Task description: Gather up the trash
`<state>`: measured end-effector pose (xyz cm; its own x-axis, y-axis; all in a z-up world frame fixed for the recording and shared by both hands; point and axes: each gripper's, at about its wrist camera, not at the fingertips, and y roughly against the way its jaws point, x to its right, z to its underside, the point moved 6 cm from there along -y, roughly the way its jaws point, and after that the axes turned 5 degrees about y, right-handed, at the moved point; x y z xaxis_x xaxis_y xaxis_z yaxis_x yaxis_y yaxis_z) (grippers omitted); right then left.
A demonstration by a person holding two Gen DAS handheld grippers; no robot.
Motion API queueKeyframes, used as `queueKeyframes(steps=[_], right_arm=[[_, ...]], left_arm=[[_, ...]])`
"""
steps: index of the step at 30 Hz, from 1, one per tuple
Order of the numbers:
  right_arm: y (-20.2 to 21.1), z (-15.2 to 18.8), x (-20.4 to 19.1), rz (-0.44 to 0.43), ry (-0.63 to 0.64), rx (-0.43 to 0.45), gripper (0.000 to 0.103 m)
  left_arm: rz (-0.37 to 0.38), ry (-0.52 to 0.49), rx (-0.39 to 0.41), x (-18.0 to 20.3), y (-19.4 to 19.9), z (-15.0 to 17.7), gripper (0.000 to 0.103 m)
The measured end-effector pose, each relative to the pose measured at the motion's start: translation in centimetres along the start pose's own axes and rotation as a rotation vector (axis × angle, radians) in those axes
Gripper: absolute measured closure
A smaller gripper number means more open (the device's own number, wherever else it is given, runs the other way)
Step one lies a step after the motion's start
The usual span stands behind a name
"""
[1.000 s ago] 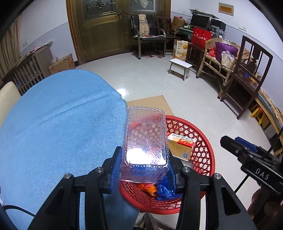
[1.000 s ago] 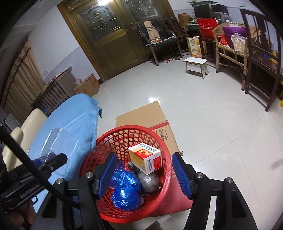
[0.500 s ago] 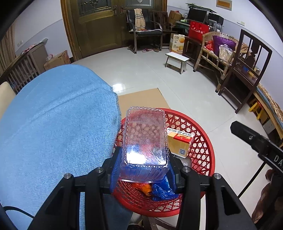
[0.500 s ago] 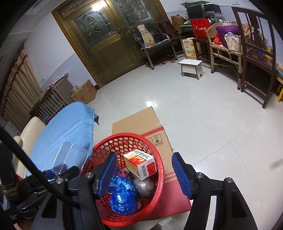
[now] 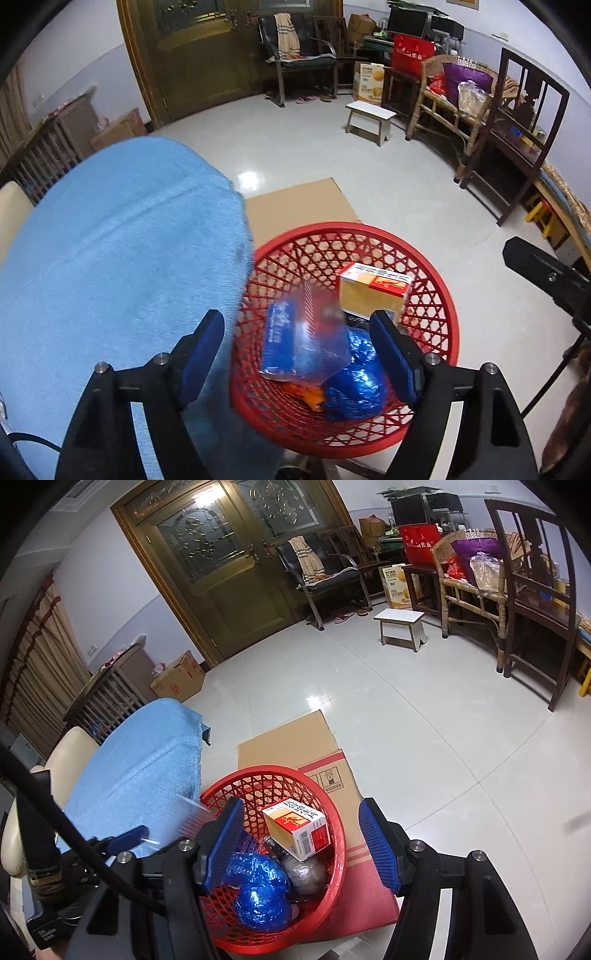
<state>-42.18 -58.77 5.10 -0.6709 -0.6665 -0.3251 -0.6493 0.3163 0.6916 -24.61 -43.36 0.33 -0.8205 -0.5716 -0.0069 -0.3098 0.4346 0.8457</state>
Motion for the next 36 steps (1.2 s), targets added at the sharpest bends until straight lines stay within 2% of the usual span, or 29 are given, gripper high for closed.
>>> queueKeyframes(steps=[5, 10, 14, 18, 25, 33, 36], right_arm=[[0.4, -0.2, -0.6, 0.001, 0.009, 0.008, 0.035], [1.0, -0.6, -1.8, 0.0, 0.027, 0.023, 0.035], [1.2, -0.4, -3.2, -0.004, 0.046, 0.026, 0.034], [1.0, 0.8, -5.4, -0.004, 0.077, 0.011, 0.032], [0.6, 3.8, -10.1, -0.014, 0.155, -0.038, 0.031], [0.9, 6.3, -12.3, 0.026, 0.189, -0.066, 0.029], [1.3, 7.2, -12.1, 0.069, 0.193, -0.065, 0.029]], left_arm=[[0.017, 0.049, 0.035, -1.9, 1.8, -0.3, 0.022], [0.01, 0.121, 0.12, -5.3, 5.3, -0.6, 0.022], [-0.011, 0.175, 0.163, -8.8, 8.0, 0.6, 0.021], [-0.034, 0.209, 0.177, -11.1, 9.3, 2.4, 0.021], [-0.024, 0.262, 0.197, -13.9, 10.9, 4.9, 0.021], [0.006, 0.332, 0.224, -16.3, 12.1, 6.3, 0.02], [0.013, 0.337, 0.23, -16.7, 12.3, 6.6, 0.014]])
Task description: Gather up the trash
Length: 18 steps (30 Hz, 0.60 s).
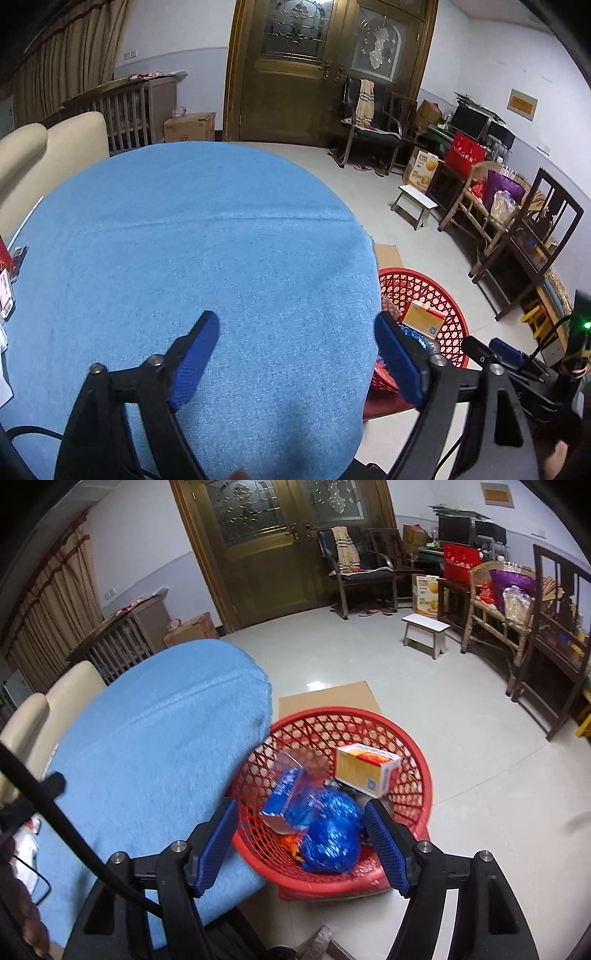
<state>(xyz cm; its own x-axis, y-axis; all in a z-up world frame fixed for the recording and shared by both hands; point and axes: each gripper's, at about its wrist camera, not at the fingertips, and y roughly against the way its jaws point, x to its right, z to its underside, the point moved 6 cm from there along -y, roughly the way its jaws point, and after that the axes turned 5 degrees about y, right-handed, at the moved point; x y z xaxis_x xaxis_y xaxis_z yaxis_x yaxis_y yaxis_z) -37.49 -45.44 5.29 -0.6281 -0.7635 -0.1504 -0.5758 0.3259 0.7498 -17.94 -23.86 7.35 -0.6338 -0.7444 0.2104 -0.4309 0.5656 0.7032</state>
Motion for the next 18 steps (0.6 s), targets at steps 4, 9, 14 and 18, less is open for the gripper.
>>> queueKeyframes(steps=[4, 9, 14, 18], right_arm=[[0.3, 0.6, 0.4, 0.041, -0.011, -0.003, 0.029], [1.1, 0.4, -0.2, 0.057, 0.012, 0.02, 0.028], [1.3, 0.5, -1.0, 0.053, 0.029, 0.029, 0.025], [1.4, 0.5, -0.7, 0.055, 0.02, 0.031, 0.025]], left_arm=[[0.009, -0.006, 0.005, 0.1, 0.2, 0.3, 0.014], [0.006, -0.02, 0.007, 0.3, 0.4, 0.4, 0.014], [0.006, -0.026, 0.006, 0.4, 0.6, 0.5, 0.014], [0.011, -0.034, -0.001, 0.7, 0.5, 0.7, 0.014]])
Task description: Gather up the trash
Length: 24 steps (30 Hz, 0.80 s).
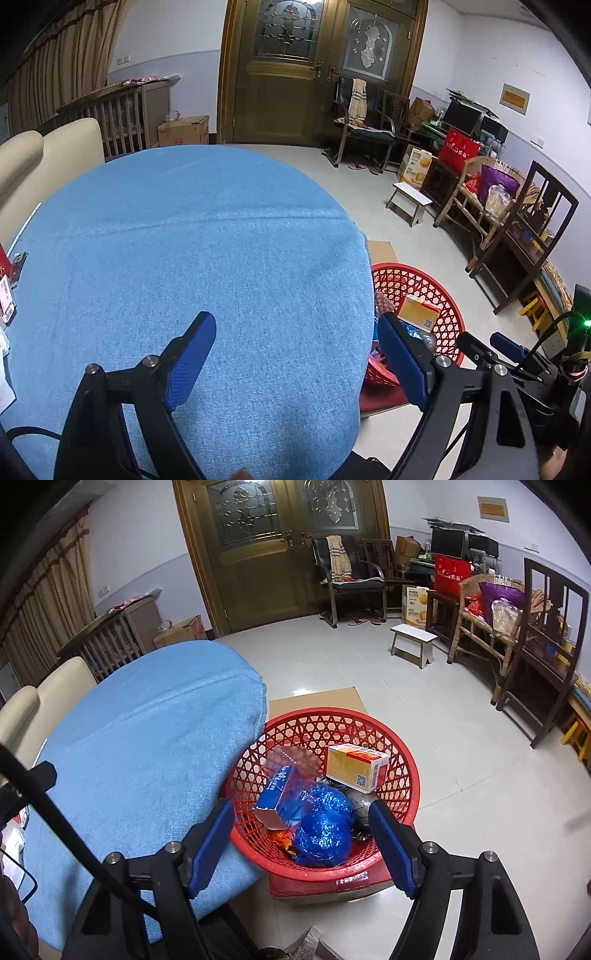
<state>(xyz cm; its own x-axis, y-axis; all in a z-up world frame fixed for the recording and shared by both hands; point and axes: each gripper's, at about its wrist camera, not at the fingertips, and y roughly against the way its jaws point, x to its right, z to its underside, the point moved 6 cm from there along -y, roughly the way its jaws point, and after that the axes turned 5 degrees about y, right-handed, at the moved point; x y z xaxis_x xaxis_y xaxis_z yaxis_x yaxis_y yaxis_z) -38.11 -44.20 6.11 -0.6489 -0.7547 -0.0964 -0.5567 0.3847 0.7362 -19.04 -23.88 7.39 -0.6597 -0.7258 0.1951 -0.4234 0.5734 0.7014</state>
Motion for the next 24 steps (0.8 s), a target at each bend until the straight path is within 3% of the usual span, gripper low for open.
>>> queueKeyframes(steps=[24], right_arm=[[-0.05, 0.01, 0.03, 0.016, 0.0, 0.0, 0.024]], left_arm=[[-0.018, -0.05, 0.011, 0.48, 0.15, 0.09, 0.014]])
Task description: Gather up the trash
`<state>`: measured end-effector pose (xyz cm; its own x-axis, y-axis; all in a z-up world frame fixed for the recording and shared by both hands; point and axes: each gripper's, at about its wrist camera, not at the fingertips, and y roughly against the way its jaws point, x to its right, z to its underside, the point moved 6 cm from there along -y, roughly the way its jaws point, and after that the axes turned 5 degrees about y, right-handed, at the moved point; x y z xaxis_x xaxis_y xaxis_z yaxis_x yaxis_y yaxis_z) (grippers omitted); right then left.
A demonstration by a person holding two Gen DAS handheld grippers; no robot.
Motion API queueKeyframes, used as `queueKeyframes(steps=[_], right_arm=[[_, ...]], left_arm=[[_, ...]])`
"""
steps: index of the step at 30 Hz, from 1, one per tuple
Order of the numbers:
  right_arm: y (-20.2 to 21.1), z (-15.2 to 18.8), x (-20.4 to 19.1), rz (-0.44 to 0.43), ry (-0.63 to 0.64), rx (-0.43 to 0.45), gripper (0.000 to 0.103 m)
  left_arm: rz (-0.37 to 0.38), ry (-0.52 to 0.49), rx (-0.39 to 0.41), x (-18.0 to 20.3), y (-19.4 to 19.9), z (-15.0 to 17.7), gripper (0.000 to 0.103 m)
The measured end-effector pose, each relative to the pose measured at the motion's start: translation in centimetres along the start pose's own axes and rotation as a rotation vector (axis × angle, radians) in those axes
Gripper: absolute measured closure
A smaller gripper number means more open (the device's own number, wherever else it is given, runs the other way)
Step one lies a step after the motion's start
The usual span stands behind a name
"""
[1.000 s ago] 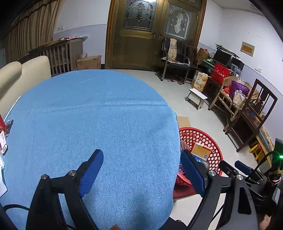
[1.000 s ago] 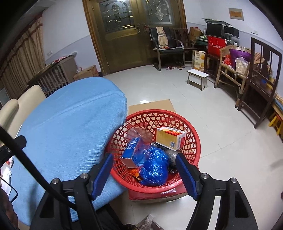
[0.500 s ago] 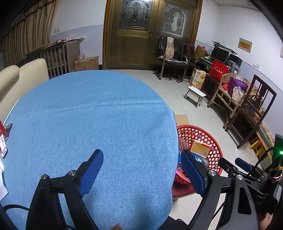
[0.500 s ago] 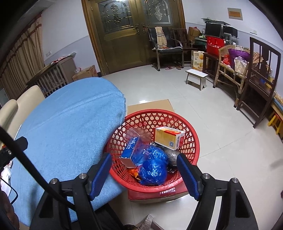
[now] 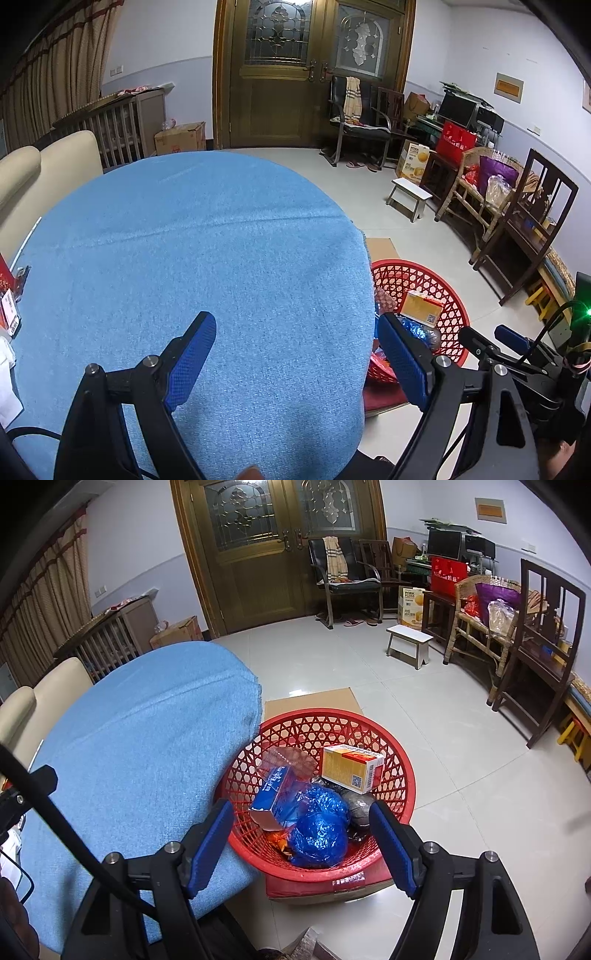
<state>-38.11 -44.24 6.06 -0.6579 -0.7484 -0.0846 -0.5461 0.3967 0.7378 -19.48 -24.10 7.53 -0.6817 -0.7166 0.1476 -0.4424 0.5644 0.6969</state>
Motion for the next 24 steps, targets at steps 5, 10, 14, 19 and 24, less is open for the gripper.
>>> queueKeyframes(steps=[5, 10, 14, 19, 24], right_arm=[[-0.1, 0.1, 0.0, 0.0, 0.001, -0.007, 0.024], [-0.2, 0.2, 0.2, 0.005, -0.002, -0.011, 0.024], [-0.3, 0.3, 0.3, 0.008, -0.006, -0.016, 0.024], [-0.5, 0.4, 0.4, 0.01, -0.007, -0.02, 0.024], [-0.7, 0.5, 0.6, 0.012, -0.01, -0.024, 0.024]], left_arm=[[0.003, -0.016, -0.001, 0.3, -0.1, 0.1, 0.014], [-0.019, -0.053, -0.002, 1.1, -0.2, 0.4, 0.014], [-0.036, -0.086, 0.008, 1.5, -0.1, 0.5, 0.014], [-0.003, -0.1, -0.002, 2.0, -0.2, 0.7, 0.014], [0.009, -0.108, -0.002, 2.4, -0.1, 0.9, 0.014]])
